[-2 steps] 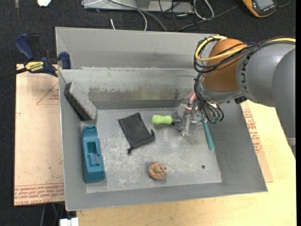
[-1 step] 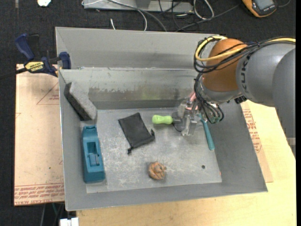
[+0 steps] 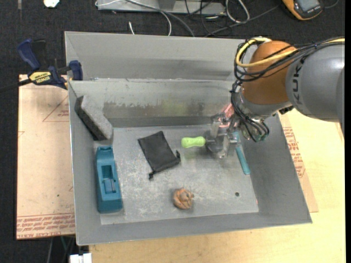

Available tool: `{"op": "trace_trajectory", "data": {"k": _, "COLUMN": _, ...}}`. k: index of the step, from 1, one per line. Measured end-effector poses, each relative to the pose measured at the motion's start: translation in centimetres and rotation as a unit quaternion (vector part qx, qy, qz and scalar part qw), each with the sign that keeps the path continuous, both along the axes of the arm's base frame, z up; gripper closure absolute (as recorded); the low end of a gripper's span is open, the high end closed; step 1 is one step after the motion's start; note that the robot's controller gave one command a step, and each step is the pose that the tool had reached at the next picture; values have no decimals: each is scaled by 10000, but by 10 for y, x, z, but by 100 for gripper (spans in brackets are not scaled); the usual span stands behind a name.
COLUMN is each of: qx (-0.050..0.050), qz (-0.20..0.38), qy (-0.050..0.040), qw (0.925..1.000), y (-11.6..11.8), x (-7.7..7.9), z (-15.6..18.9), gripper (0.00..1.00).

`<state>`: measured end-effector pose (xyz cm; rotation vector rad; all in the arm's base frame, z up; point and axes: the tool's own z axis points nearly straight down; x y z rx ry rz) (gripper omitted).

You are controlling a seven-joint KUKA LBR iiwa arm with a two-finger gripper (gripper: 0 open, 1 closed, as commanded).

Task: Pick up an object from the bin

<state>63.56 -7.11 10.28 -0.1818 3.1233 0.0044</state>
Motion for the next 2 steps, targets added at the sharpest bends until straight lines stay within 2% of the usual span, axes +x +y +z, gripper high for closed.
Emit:
{"op": "trace_trajectory", "data": {"k": 1, "qx": 0, "qz": 3, "qy": 1, "qw": 10000, "y": 0, "x": 0, "z": 0, "gripper": 100}}
{"op": "trace_trajectory", "data": {"k": 2, "qx": 0, "qz": 42, "qy": 9, "qw": 10000, "y": -7, "x": 3, "z": 82, "gripper": 100}}
